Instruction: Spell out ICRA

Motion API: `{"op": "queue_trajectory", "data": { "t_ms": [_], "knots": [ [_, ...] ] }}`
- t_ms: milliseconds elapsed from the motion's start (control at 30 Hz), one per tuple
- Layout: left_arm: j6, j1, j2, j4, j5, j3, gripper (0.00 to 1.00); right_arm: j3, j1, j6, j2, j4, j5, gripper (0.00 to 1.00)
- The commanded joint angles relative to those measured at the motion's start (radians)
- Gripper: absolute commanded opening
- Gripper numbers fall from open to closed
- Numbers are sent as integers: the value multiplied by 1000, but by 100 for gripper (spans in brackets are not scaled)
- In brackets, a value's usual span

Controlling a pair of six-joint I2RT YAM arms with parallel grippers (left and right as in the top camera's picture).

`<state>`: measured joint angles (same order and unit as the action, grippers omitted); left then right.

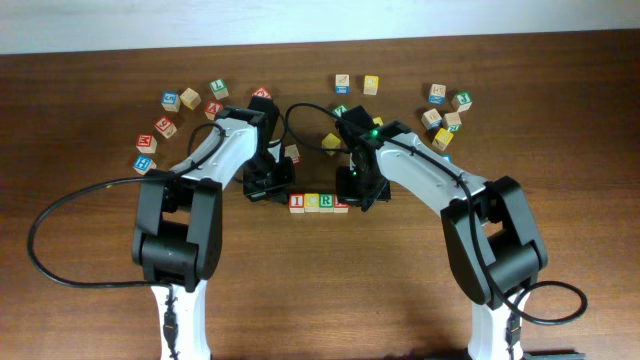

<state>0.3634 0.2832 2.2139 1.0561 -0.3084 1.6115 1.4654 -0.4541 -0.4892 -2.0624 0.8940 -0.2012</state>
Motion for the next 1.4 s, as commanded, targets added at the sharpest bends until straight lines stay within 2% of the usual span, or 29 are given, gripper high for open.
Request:
{"op": "queue_trajectory", "data": {
  "t_ms": [0,1100,1267,1367],
  "knots": [
    [10,5,15,-19,8,-27,0,-10,-5,10,-5,-2,-10,4],
    [10,-31,15,18,69,-3,0,-8,-3,10,-5,-28,-23,6],
    [10,-37,15,59,182,58,0,11,13,-24,-2,27,82,13],
    [10,-82,15,132,183,147,0,104,75,-11,3,124,91,14]
  ]
}}
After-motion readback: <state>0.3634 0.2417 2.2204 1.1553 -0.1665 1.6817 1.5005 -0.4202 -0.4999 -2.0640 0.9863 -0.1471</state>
